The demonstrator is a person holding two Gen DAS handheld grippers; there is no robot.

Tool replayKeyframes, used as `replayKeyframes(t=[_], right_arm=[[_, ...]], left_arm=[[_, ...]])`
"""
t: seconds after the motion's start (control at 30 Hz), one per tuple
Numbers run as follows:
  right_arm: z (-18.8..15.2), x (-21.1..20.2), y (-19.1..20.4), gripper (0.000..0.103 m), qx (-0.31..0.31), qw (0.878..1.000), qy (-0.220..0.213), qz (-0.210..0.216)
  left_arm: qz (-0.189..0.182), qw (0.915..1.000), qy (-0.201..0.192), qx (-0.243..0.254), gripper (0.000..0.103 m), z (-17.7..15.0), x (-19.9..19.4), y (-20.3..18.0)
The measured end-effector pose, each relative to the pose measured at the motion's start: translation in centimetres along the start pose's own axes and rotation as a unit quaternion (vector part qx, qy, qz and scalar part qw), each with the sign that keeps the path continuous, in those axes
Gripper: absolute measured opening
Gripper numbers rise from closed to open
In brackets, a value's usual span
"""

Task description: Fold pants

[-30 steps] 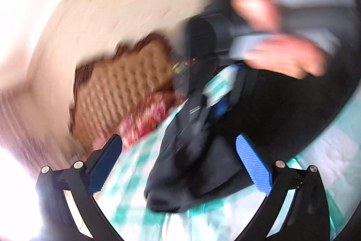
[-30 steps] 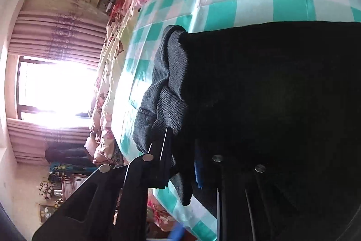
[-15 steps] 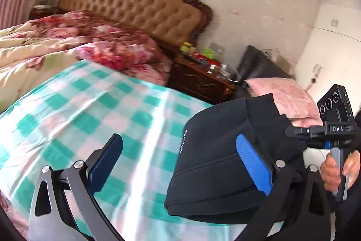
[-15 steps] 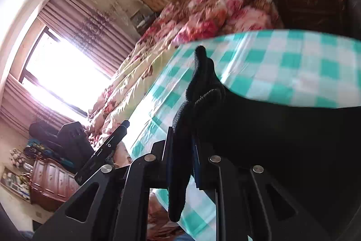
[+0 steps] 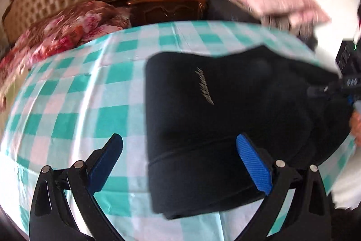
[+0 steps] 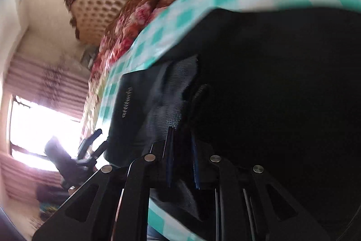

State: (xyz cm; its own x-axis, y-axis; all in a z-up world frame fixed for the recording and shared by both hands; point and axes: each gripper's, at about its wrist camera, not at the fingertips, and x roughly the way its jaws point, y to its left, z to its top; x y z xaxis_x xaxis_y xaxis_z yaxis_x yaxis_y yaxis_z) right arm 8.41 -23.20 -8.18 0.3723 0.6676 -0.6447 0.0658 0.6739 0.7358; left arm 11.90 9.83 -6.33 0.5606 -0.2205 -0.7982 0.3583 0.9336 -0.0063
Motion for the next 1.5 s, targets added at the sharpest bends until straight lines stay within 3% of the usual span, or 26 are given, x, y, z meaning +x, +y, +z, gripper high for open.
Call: replayKeyframes(t=[0.13,0.3,0.53,0.63,0.8,0.9,0.97,1.07,1.13,1.2,1.23,1.3,1.37,1.43,1.5], right_arm=[[-0.4,-1.8,1.6,0.016,-0.032,0.999,-0.018,0.014],[-0.8,-5.3,2.1,0.016,-0.045,0.997,-0.060,0.023],[-1.5,-3.1,-2.3,0.016,0.005,0.999,-0.041,-0.011],[-1.7,-3.0,-1.9,0.017,-0.009,0.999,-0.042,-0.014],[-2.2,-2.7,0.1,0.017,-0.045,0.995,-0.053,-0.069],[-2.5,-3.1,0.7,0.016,-0.052,0.995,-0.063,-0.056],[-2.6,-3.3,1.2,0.016,-0.058,0.996,-0.064,-0.037],[-2.0,-2.4,0.5,0.016,-0.056,0.995,-0.053,-0.067],[-1.7,-1.9,-0.3,0.028,-0.040,0.996,-0.032,-0.070],[-1.7,-2.4,-0.4,0.036,-0.033,0.996,-0.029,-0.079],[-1.8,-3.2,0.2,0.046,-0.040,0.993,-0.047,-0.098],[-1.9,-4.9,2.6,0.051,-0.082,0.982,-0.100,-0.138],[-1.4,-5.0,6.8,0.053,-0.157,0.968,-0.125,-0.150],[-0.6,-2.7,10.8,0.057,-0.223,0.959,-0.109,-0.136],[1.1,2.6,15.6,0.057,-0.301,0.945,-0.049,-0.116]], left_arm=[[0.008,0.9996,0.004,0.026,0.101,0.6,0.2,-1.6],[0.019,0.9984,-0.019,0.049,0.101,1.9,-1.8,-2.7],[0.031,0.9964,0.038,0.070,0.101,1.5,1.9,-3.6],[0.023,0.9973,0.048,0.050,0.101,1.2,2.9,-2.9],[0.037,0.9975,0.049,0.035,0.101,1.1,3.2,-1.9],[0.069,0.9973,0.014,0.022,0.101,1.3,1.4,-1.3],[0.056,0.9983,-0.009,0.016,0.101,1.4,-0.1,-1.2],[0.054,0.9975,0.026,0.038,0.101,1.0,1.3,-1.4],[0.051,0.9963,0.059,0.037,0.101,0.2,3.2,-1.0],[0.030,0.9981,0.054,0.000,0.101,0.0,3.1,0.1],[0.030,0.9984,0.046,-0.012,0.101,0.0,2.6,0.5],[0.067,0.9974,-0.018,-0.016,0.101,-0.2,-0.6,0.6],[0.043,0.9973,-0.060,-0.005,0.101,-0.9,-3.4,-0.2],[0.010,0.9963,-0.085,0.012,0.101,-1.8,-4.9,-1.4],[-0.008,0.9948,-0.079,0.064,0.101,-2.9,-4.2,-3.4]])
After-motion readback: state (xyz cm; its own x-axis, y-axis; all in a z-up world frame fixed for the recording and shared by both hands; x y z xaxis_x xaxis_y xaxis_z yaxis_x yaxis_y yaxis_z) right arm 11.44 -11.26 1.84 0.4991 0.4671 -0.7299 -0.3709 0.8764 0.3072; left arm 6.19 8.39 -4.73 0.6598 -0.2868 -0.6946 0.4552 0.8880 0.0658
